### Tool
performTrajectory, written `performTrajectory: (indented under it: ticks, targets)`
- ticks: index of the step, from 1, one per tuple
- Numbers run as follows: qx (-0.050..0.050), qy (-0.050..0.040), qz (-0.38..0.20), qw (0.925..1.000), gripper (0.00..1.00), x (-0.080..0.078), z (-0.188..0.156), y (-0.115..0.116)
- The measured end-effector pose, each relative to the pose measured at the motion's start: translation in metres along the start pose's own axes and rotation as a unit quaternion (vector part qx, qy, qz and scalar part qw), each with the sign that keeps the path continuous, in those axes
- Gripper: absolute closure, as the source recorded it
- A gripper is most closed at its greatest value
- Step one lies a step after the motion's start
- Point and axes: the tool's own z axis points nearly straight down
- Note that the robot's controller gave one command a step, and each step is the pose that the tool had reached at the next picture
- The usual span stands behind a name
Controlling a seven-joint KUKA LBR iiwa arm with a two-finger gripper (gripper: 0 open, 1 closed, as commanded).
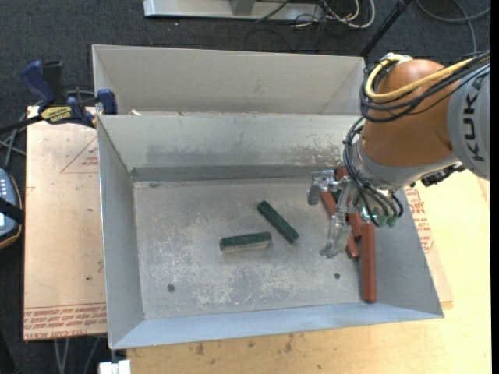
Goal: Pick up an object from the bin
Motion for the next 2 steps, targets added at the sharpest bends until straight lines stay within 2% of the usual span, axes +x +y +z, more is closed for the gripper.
performTrajectory:
  ticks: [1, 2]
  targets:
    - [0.000, -0.0034, 0.000, 1.0000, 0.00, -0.001, -0.003, 0.000]
    - [0.000, -0.0074, 0.009, 0.9999, 0.00, -0.017, 0.049, 0.046]
